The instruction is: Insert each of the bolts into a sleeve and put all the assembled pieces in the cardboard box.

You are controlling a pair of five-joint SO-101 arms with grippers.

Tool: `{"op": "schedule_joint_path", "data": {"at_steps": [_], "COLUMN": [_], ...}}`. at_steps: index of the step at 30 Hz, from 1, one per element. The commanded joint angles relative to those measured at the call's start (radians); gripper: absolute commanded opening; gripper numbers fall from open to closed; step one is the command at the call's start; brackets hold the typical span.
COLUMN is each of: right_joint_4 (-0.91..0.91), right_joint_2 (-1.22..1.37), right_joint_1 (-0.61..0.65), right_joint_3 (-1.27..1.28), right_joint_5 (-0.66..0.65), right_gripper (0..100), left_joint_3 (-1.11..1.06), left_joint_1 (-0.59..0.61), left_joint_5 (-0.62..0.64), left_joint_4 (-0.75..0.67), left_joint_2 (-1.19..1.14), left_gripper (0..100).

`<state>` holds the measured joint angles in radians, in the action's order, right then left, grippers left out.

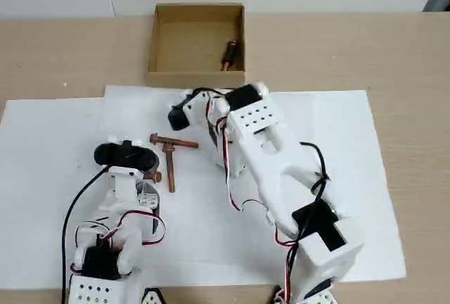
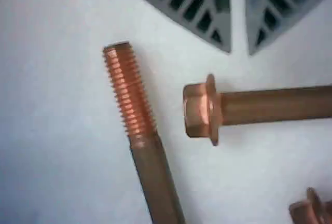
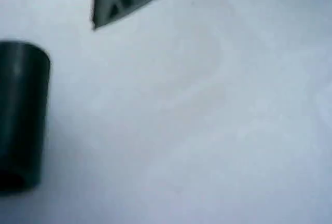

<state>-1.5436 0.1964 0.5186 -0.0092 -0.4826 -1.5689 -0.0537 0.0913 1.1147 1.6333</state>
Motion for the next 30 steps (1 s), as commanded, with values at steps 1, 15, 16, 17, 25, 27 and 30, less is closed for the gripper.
{"op": "schedule_joint_path", "data": {"at_steps": [1,15,16,17,25,27,30], "right_joint_4": [0.054,0.160,0.165,0.165,0.177,0.170,0.127], "right_joint_2": [-0.051,0.101,0.111,0.122,0.159,0.154,0.127], "right_joint_1": [0.005,0.005,0.005,0.005,0.007,0.007,0.007], "right_joint_3": [0.018,0.046,0.046,0.046,0.046,0.040,0.011], "right_joint_5": [-0.011,-0.015,-0.015,-0.015,-0.015,-0.015,-0.008], "right_gripper": [17.5,12.8,11.7,11.0,6.9,2.8,1.4], "left_joint_3": [0.007,0.007,0.007,0.007,0.007,0.007,0.007], "left_joint_1": [0.005,0.005,0.005,0.005,0.005,0.005,0.005], "left_joint_5": [-0.003,-0.003,-0.003,-0.003,-0.003,-0.003,-0.003], "left_joint_4": [-0.021,-0.021,-0.021,-0.021,-0.021,-0.021,-0.021], "left_joint_2": [0.012,0.012,0.012,0.012,0.012,0.012,0.012], "left_gripper": [0,0,0,0,0,0,0]}}
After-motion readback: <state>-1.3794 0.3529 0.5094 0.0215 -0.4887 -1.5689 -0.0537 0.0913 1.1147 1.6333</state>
